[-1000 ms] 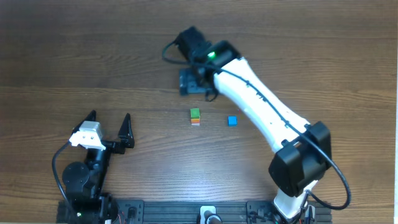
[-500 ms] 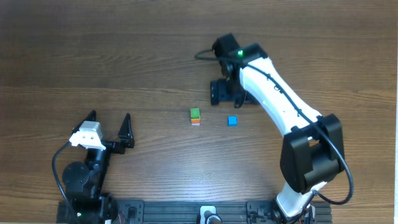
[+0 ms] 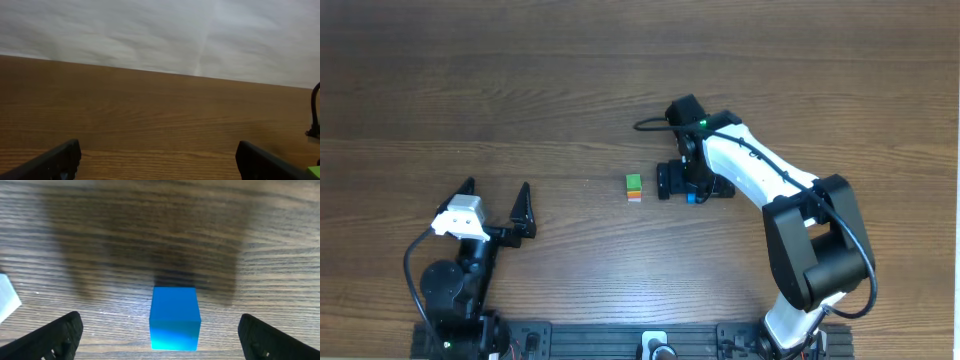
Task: Stack Cubes
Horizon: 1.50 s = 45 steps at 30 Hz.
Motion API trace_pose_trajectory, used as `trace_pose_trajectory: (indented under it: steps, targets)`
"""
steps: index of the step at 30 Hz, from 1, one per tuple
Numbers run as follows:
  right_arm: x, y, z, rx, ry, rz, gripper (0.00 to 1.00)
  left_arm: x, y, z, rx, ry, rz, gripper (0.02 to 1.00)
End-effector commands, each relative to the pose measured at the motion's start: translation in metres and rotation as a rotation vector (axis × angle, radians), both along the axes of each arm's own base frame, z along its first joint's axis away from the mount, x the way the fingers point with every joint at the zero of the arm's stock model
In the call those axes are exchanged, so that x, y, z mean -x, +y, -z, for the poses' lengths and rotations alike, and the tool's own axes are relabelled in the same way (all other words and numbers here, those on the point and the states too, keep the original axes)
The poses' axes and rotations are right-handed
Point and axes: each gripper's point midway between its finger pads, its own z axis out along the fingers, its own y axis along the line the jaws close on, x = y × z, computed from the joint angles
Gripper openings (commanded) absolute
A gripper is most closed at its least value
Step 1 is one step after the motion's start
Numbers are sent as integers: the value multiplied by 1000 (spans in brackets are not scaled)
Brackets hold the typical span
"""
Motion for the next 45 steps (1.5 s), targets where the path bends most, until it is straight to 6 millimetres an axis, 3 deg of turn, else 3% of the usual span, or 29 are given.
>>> trace_pose_trajectory:
  steps: [1,4,9,25,36,45]
  targets:
    - [1,-5,0,4,-8,-1,961,0,-3,1,-14,-1,18,1000]
    - [1,-6,1,6,-8,1,925,0,-3,1,-14,-1,18,1000]
    - [3,-8,5,11,-6,0,781,0,-3,1,-14,-1,18,1000]
    - [0,-13,9,33,-31,-30,630,0,-3,1,-14,-1,18,1000]
    - [0,-12,9,31,-33,-31,395,0,-3,1,-14,-1,18,1000]
    - [0,-10,9,30,-35,-35,277,0,-3,1,-14,-1,18,998]
